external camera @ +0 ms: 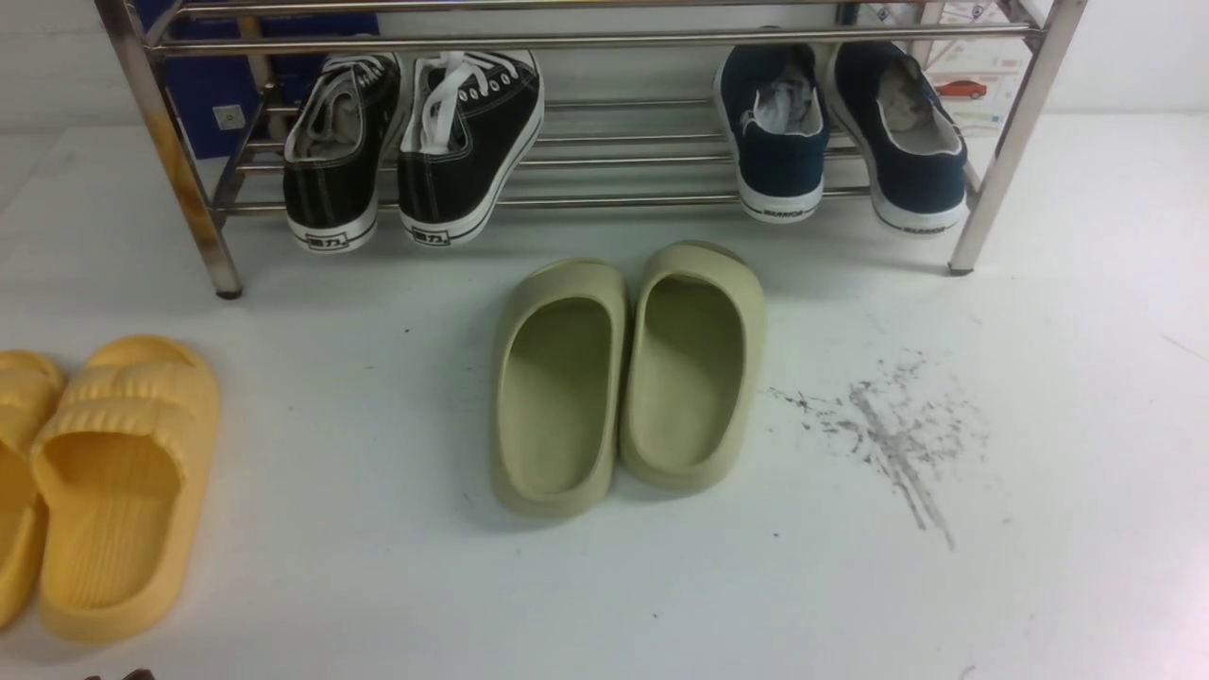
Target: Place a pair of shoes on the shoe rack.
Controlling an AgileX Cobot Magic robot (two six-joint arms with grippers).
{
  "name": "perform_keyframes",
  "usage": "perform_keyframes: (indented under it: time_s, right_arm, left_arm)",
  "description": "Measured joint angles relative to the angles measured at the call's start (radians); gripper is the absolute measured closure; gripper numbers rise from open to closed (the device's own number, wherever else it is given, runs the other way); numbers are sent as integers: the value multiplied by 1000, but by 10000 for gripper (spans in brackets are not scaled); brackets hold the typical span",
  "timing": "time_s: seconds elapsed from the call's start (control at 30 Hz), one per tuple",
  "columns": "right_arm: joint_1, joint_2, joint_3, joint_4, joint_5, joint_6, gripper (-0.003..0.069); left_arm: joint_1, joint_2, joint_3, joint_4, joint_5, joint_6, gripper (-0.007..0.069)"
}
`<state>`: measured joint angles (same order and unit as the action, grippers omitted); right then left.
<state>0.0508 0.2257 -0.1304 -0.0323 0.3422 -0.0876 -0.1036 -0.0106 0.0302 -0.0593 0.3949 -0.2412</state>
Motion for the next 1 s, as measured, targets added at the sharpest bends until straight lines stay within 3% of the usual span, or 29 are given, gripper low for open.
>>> perform_keyframes:
  time_s: [0.1, 0.23, 1.0]
  right_arm:
    - [0, -162, 134, 32, -11, 31, 603]
    - [-9, -232, 146, 53, 40, 66, 598]
    - [-20, -236, 146, 71, 41, 76, 569]
  left_arm:
    - [0, 0, 0, 0, 0, 0, 386]
    - [0, -1, 0, 0, -1, 0, 386]
    - [0, -1, 0, 0, 0, 0, 386]
